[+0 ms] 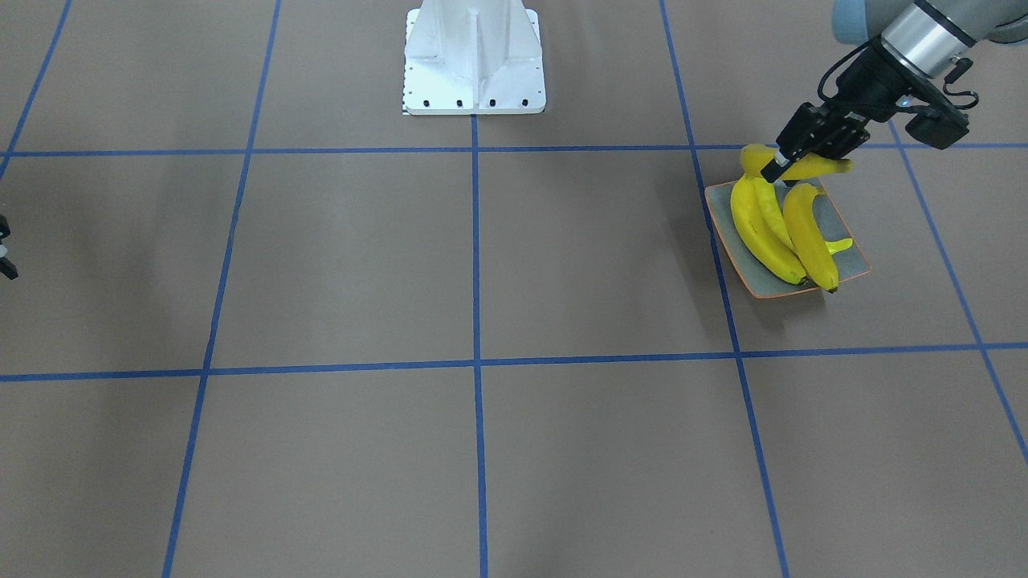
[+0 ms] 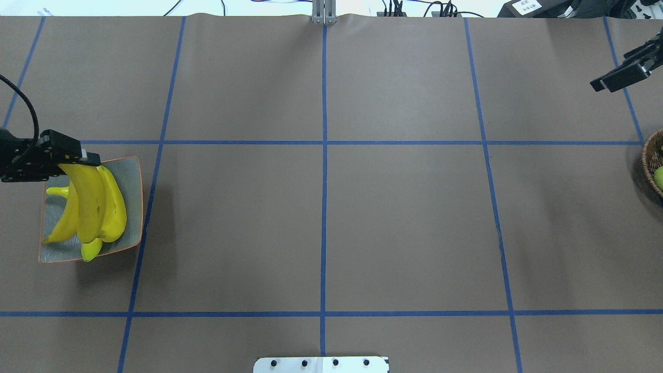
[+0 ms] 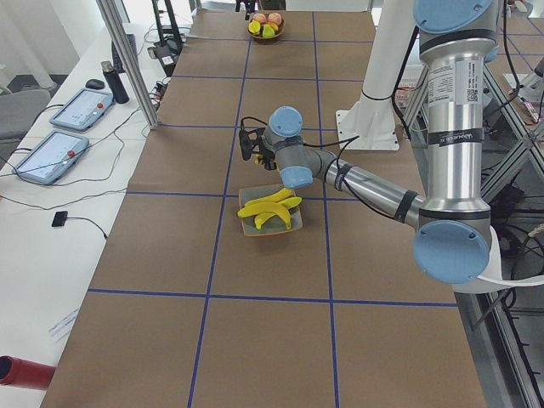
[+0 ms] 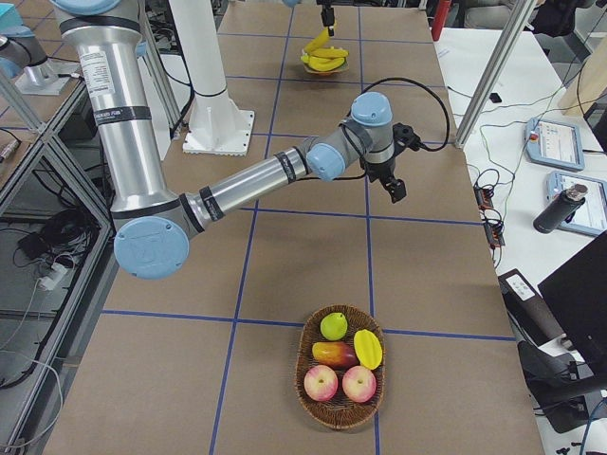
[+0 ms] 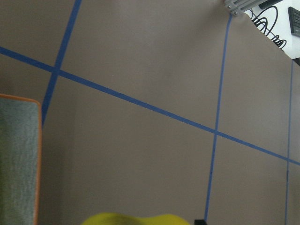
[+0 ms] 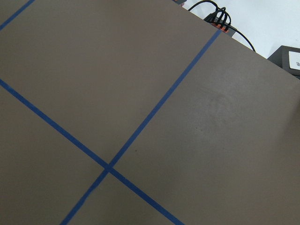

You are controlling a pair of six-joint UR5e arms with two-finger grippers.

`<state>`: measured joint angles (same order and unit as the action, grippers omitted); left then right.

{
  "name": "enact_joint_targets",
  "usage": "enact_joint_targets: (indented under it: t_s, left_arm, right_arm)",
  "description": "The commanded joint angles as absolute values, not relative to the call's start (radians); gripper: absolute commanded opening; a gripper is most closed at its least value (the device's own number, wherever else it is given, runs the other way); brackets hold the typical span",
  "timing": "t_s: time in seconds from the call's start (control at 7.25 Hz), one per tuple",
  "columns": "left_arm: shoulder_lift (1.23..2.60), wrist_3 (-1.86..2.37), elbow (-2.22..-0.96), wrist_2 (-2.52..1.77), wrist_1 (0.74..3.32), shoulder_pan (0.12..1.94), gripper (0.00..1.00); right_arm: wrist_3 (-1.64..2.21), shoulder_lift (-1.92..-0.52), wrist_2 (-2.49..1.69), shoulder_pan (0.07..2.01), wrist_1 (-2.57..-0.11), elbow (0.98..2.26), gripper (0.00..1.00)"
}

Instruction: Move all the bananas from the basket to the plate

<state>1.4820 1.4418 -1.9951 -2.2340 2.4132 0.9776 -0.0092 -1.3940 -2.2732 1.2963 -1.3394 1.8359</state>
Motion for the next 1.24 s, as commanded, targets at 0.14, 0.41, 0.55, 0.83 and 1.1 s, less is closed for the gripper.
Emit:
enact_joint_targets:
  t_s: [0.14,0.41,0.55,0.83,1.1]
  left_arm:
    - [1.439,1.321,-1.931,-2.233,2.407,1.019,0.00]
    - [1.440,1.319,-1.924,-2.230,2.372,1.009,0.00]
    - [1.451,1.319,-1.918,-2.229,2.346,1.006,0.00]
    - [1.454,1.319,-1.908,-2.227,2.335,1.003,0.00]
    - [1.518,1.319,-1.852,-2.206,2.335,0.989,0.68]
  right_arm:
    - [-0.216,-1.408,-2.342,1.408,-1.339,1.731,1.00]
    - [-0.221,-1.404,-2.339,1.408,-1.339,1.724,1.00]
    - [-0.221,-1.407,-2.339,1.408,-1.339,1.723,1.00]
    - [-0.219,-1.404,-2.336,1.408,-1.339,1.721,1.00]
    - [-0.218,-1.397,-2.336,1.408,-1.339,1.709,1.00]
